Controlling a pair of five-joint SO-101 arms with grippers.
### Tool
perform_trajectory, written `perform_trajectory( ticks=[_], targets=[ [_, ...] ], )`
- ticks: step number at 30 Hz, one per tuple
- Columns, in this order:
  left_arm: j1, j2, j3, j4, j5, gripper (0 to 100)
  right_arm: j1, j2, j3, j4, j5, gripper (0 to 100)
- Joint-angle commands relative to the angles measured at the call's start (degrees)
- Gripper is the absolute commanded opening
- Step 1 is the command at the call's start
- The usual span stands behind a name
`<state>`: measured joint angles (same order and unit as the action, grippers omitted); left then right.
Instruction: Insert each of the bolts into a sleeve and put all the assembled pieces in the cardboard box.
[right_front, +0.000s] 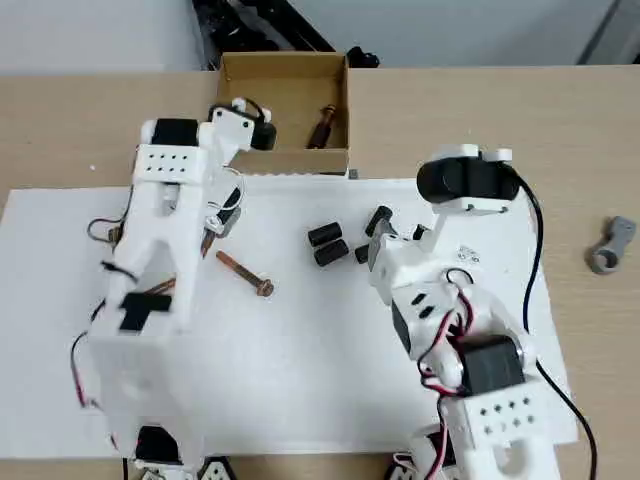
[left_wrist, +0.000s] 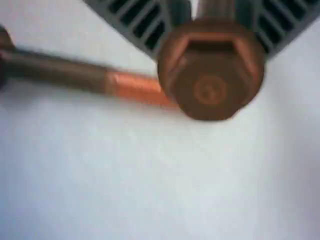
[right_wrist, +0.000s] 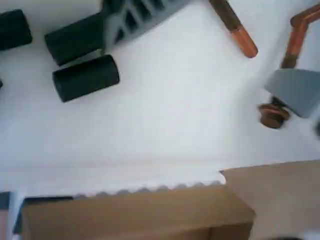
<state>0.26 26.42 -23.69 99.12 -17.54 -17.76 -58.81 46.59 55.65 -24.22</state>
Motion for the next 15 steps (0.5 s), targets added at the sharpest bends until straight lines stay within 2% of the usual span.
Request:
perform_trajectory(
  ticks=[1,5,15],
  targets=[
    [0.44,-13.45,5.14,1.23,-0.18,1,0.4,4.44,-0.62,-1.54,-0.79,16.9],
    [0.35,-21.98,12.79,1.23,-0.18,1,0.48,10.51,-3.6,-2.07,-3.16,16.9],
    [0.35,-38.59,27.38,0.88,2.2,1,0.66,29.14,-18.99,-1.89,-3.52,16.9]
  ],
)
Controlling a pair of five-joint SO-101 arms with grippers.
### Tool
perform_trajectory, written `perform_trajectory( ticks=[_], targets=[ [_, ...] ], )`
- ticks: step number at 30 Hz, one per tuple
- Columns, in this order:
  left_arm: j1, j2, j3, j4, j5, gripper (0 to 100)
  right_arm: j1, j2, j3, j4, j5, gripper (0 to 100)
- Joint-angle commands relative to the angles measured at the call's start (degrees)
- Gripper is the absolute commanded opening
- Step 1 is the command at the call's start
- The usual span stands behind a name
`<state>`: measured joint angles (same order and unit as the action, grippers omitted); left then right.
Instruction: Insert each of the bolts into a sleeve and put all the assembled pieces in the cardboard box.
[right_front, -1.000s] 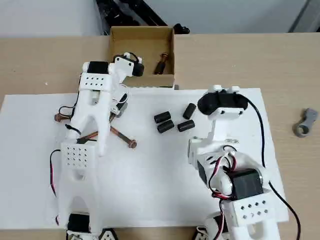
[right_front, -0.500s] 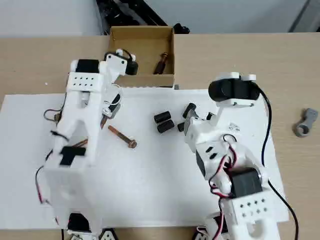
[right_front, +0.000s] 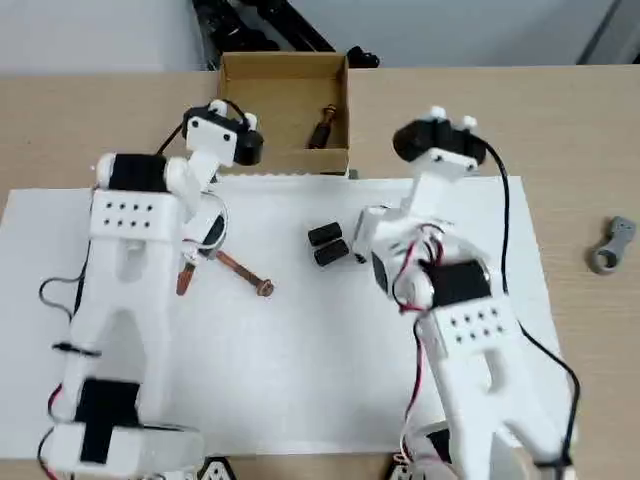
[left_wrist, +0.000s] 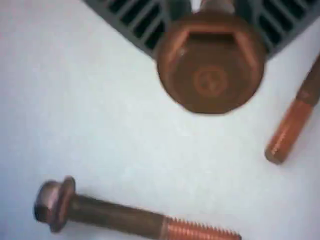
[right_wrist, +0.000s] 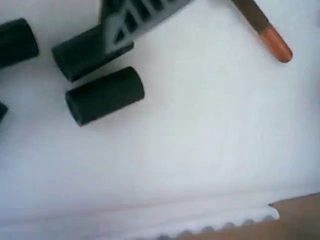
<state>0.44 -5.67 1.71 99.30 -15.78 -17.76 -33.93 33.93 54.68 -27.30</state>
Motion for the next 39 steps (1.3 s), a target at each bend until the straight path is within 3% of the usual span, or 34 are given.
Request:
perform_trajectory(
  ticks=[1,9,15,22,39],
  targets=[
    [0.0,-8.18,3.38,0.7,0.44,1,1.27,6.46,-7.91,-0.92,-0.44,16.9],
    [-6.68,-20.84,14.2,-0.53,0.26,1,6.99,24.4,-21.71,4.97,-1.67,16.9],
    [-7.03,-24.62,21.32,-2.9,0.0,1,6.02,37.41,-36.04,17.27,-5.45,16.9],
    [-7.03,-24.7,23.78,-3.6,0.09,1,5.67,48.92,-48.26,24.57,-5.54,17.0],
    [-7.03,-24.7,23.78,-3.43,0.26,1,1.63,60.79,-53.45,22.11,-7.56,17.2]
  ],
)
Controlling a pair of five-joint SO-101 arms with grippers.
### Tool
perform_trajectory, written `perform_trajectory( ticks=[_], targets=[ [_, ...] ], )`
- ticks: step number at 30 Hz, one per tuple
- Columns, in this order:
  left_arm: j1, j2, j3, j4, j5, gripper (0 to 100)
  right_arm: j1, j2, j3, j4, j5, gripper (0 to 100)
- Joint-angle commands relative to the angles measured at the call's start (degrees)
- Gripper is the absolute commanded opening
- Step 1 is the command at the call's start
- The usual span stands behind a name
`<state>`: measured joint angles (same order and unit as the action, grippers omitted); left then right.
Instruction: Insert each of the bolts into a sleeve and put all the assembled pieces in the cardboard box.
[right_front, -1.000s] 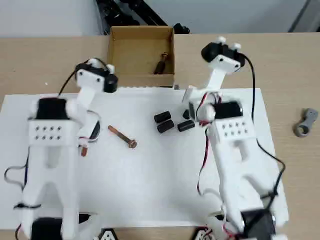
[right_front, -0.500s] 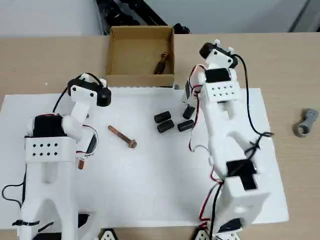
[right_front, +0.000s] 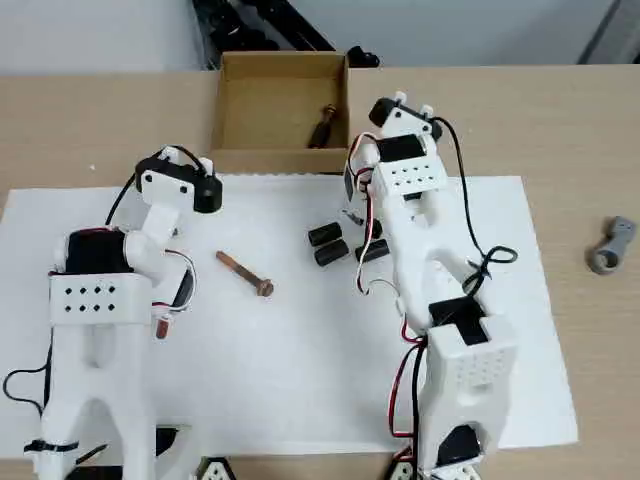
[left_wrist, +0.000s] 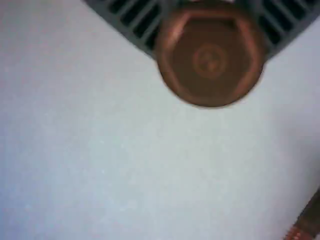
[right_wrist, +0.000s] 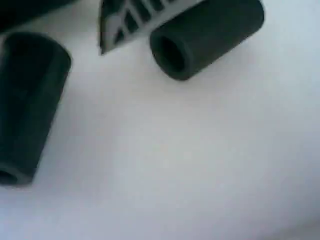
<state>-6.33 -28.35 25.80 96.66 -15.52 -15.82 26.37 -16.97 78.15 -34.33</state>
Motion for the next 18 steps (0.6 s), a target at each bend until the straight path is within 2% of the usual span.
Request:
perform_trajectory(
  ticks=[1,18],
  targets=[
    [-0.26,-2.02,-0.31,-0.79,0.0,1,-0.22,1.27,-2.55,-1.8,-0.53,17.2],
    [-0.26,-2.02,-0.31,-0.7,-0.09,1,2.07,7.69,-2.55,-4.62,-0.35,17.0]
  ],
)
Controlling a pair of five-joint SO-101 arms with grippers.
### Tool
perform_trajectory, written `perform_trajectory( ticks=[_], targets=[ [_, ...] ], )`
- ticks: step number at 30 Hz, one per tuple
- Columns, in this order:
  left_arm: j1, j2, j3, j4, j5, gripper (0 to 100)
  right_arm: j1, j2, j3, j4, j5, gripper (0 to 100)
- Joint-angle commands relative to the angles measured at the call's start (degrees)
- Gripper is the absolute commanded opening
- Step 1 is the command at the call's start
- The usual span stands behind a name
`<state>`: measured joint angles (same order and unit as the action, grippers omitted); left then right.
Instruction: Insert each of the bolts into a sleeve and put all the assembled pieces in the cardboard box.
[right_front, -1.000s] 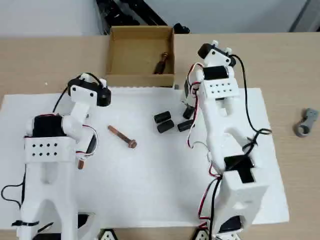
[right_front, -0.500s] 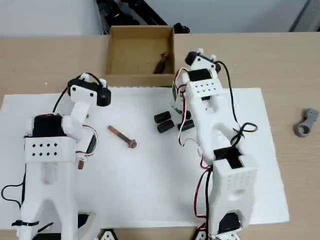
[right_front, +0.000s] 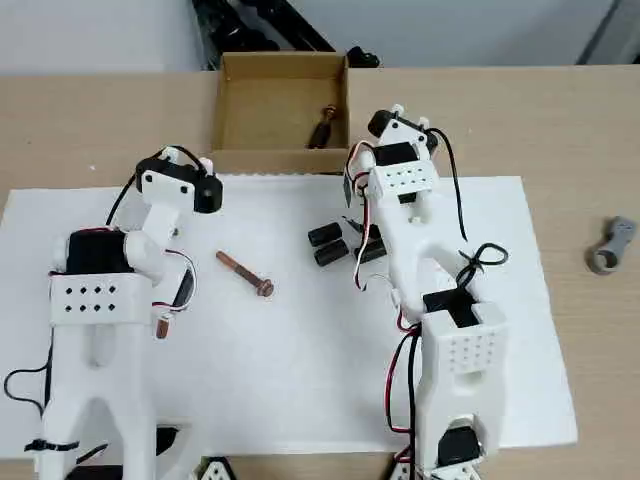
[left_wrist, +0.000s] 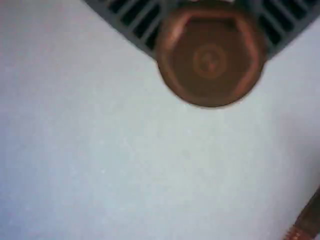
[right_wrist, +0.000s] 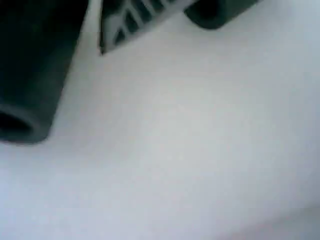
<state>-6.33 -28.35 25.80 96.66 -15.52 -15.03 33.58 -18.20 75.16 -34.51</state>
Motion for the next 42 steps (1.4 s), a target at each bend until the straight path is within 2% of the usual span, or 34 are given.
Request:
perform_trajectory(
  ticks=[1,10,15,29,42],
  targets=[
    [-0.26,-2.02,-0.31,-0.7,-0.09,1,1.63,0.57,-1.32,-1.89,-0.26,17.0],
    [-0.26,-2.02,-0.31,-0.7,-0.09,1,2.68,0.48,-1.32,-1.54,-0.26,15.5],
    [-0.26,-2.02,-0.22,-0.7,-0.09,1,2.77,0.48,-1.32,-0.92,-0.26,0.2],
    [-0.26,-2.02,-0.22,-0.79,-0.18,1,2.24,-5.58,-1.32,8.04,0.26,1.8],
    [-0.18,-8.09,-0.31,-0.88,-2.29,1,1.01,-30.73,-1.32,9.98,17.58,1.8]
  ],
)
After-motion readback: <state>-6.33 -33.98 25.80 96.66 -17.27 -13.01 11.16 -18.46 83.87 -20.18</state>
